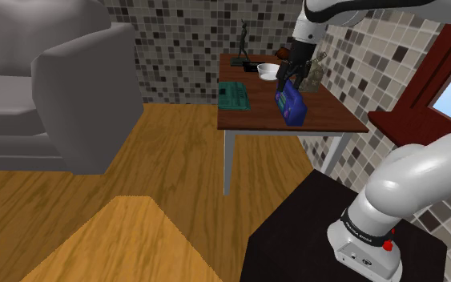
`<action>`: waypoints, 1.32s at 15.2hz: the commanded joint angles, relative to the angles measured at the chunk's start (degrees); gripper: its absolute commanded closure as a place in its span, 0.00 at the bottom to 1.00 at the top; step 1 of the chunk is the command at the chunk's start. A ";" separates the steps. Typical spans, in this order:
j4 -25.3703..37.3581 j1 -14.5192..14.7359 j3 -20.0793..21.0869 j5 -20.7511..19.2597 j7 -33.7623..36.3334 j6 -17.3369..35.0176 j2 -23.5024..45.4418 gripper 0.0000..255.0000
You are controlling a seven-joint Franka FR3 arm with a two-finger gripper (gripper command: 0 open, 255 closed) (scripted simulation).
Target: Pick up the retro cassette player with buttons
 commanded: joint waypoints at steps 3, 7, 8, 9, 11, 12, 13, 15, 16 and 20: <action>4.11 -1.63 -2.33 -0.53 0.06 2.46 7.32 0.00; 9.23 -3.07 -4.60 -0.39 0.16 4.04 14.83 0.00; 10.61 -3.44 -5.17 -0.26 0.16 4.33 16.71 0.00; 12.04 -3.82 -5.73 -0.09 0.15 4.57 18.60 0.00; 15.04 -4.63 -6.84 0.36 0.12 4.90 22.40 0.00; 16.60 -5.05 -7.39 0.64 0.09 5.00 24.31 0.00; 18.21 -5.50 -7.92 0.95 0.05 5.06 26.22 0.00; 21.58 -6.47 -8.94 1.69 -0.03 5.02 30.08 0.00; 23.33 -7.00 -9.43 2.10 -0.07 4.93 32.02 0.00; 30.91 -9.49 -11.15 4.00 -0.17 4.08 39.90 0.00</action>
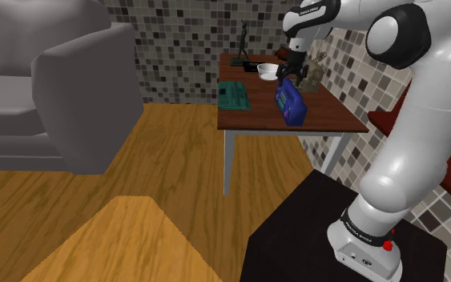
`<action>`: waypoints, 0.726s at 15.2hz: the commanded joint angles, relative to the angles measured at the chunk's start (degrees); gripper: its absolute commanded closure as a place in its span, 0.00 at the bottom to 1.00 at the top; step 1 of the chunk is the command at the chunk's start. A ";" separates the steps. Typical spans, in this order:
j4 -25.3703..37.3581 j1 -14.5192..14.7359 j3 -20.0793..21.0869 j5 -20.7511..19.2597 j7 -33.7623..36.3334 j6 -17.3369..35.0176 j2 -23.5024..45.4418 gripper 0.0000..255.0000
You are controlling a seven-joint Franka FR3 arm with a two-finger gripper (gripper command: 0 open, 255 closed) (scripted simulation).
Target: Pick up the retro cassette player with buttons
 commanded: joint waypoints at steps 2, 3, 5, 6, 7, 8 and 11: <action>5.62 -2.05 -1.12 1.48 0.16 -0.69 5.80 0.00; 7.81 -2.85 -1.45 2.02 0.20 -1.13 7.84 0.00; 12.42 -4.59 -2.01 3.13 0.37 -2.20 11.97 0.00; 14.46 -5.40 -2.20 3.59 0.48 -2.71 13.73 0.00; 13.81 -5.38 -2.13 3.63 0.42 -1.99 13.81 0.00; 13.16 -5.35 -2.09 3.69 0.35 -1.26 13.90 0.00; 11.42 -5.27 -1.98 3.91 0.11 0.84 14.29 0.00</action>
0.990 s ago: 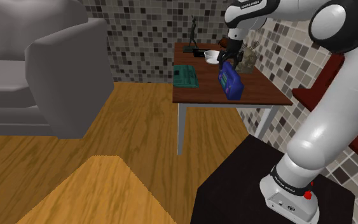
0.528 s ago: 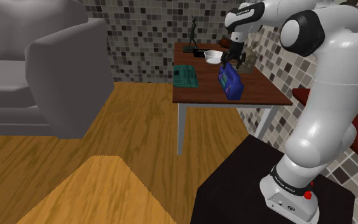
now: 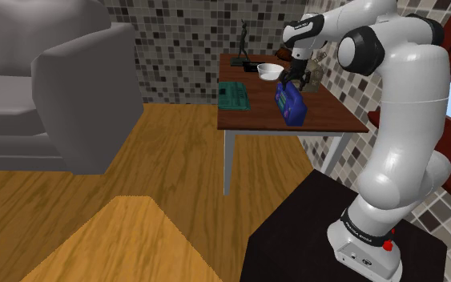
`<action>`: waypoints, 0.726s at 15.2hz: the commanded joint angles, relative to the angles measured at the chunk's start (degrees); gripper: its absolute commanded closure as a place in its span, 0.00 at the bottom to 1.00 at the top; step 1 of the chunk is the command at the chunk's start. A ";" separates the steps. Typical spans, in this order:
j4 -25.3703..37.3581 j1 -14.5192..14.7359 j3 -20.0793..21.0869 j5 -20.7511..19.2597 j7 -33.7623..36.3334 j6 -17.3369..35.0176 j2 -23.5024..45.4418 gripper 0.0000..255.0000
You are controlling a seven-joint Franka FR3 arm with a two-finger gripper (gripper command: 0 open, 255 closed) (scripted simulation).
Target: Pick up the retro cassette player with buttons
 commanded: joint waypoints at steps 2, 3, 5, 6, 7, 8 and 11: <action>-1.47 0.02 0.12 0.27 -0.23 1.98 0.54 0.00; -1.77 0.03 0.14 0.33 -0.28 2.37 0.64 0.00; -2.20 0.09 0.10 0.24 -0.29 2.53 0.36 1.00; -2.19 0.07 0.09 0.22 -0.32 2.47 0.31 1.00; -2.19 0.06 0.09 0.23 -0.33 2.49 0.33 1.00; -2.22 0.07 0.08 0.23 -0.33 2.49 0.31 1.00; -2.30 0.01 0.05 0.22 -0.43 2.52 0.26 1.00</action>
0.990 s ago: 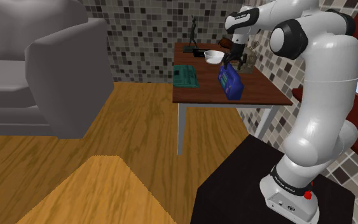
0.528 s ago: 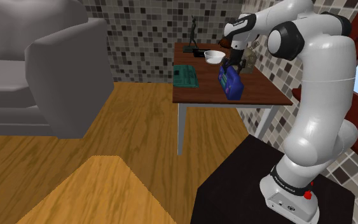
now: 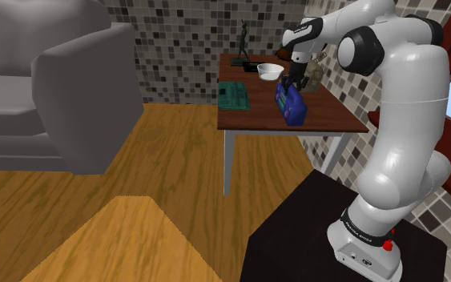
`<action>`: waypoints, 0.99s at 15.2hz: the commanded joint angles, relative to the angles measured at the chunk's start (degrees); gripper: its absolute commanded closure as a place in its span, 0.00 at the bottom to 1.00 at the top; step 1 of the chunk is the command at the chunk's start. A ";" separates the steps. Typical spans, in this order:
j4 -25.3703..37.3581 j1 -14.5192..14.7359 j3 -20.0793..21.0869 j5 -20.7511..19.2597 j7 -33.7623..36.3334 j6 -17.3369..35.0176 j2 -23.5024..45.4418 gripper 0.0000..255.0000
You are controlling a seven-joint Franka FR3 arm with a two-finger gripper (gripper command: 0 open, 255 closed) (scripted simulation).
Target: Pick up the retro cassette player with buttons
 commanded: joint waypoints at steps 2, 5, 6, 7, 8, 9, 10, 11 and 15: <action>0.14 -0.12 -0.02 -0.01 -0.05 -0.05 0.41 1.00; 1.37 -0.05 -0.05 -0.15 0.29 -1.43 0.20 1.00; 1.94 -0.07 -0.09 -0.23 0.37 -2.13 0.06 1.00; 2.52 -0.10 -0.13 -0.31 0.45 -2.83 -0.07 1.00; 3.12 -0.13 -0.16 -0.38 0.53 -3.54 -0.19 1.00; 3.73 -0.16 -0.20 -0.44 0.60 -4.25 -0.30 1.00; 4.37 -0.20 -0.22 -0.50 0.68 -4.97 -0.40 1.00; 5.02 -0.24 -0.25 -0.55 0.75 -5.69 -0.48 1.00; 7.85 -0.46 -0.35 -0.71 1.02 -8.67 -0.67 1.00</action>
